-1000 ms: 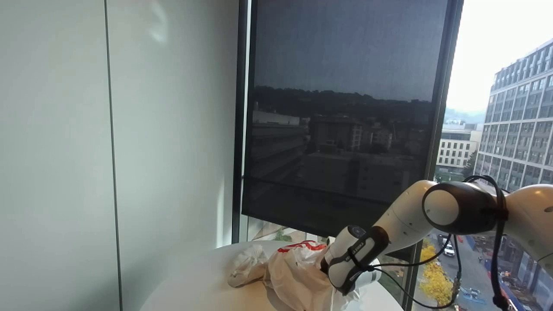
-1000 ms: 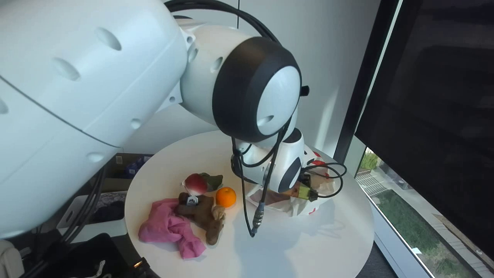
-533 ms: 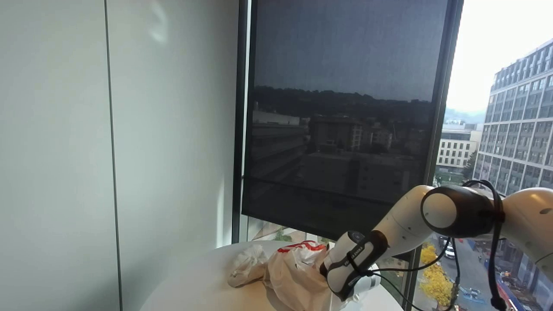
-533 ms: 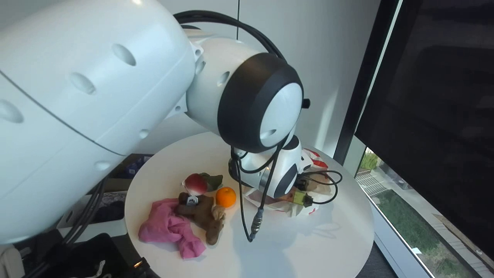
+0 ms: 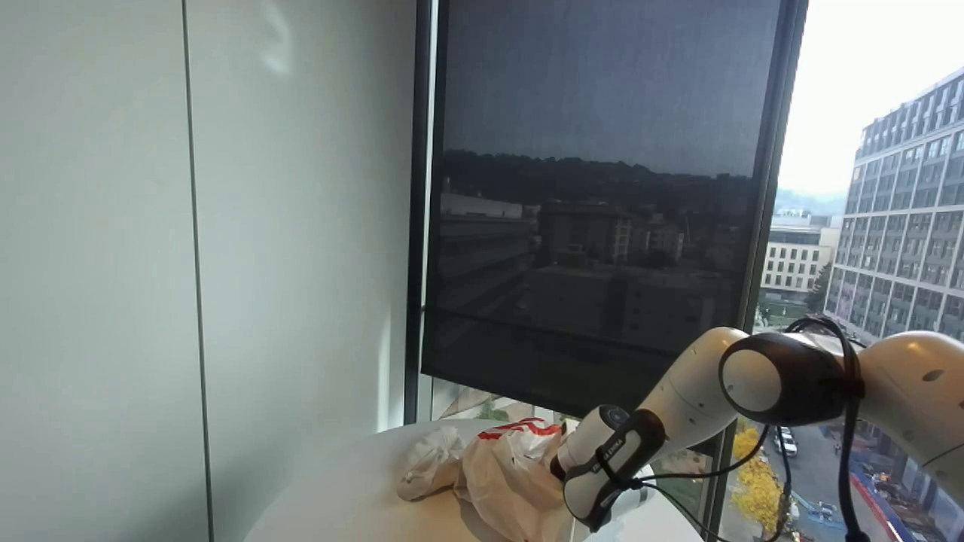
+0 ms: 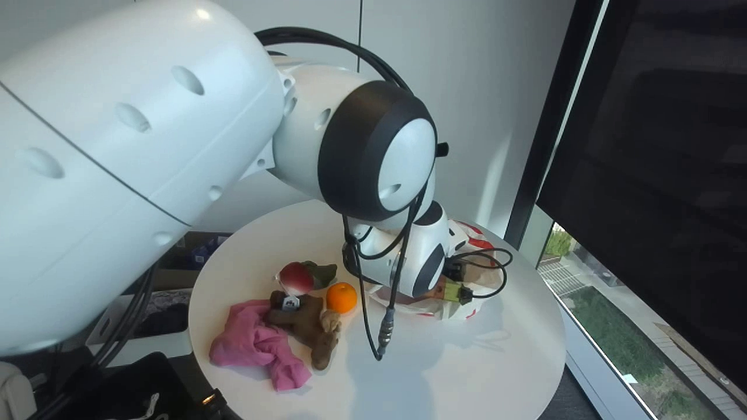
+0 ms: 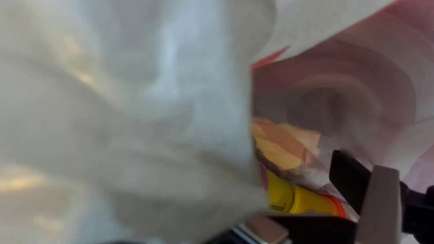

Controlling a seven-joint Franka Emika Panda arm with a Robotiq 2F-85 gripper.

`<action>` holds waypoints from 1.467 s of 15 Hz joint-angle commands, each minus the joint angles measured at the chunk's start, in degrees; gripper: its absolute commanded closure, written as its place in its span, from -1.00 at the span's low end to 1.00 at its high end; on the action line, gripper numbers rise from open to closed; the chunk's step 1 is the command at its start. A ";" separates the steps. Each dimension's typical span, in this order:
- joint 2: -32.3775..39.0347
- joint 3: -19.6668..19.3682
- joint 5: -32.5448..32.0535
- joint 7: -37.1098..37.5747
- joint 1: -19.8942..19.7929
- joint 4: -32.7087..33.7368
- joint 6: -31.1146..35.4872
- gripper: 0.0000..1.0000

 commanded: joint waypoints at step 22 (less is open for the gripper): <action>-2.33 5.65 1.51 -3.49 -1.20 6.05 -28.70 1.00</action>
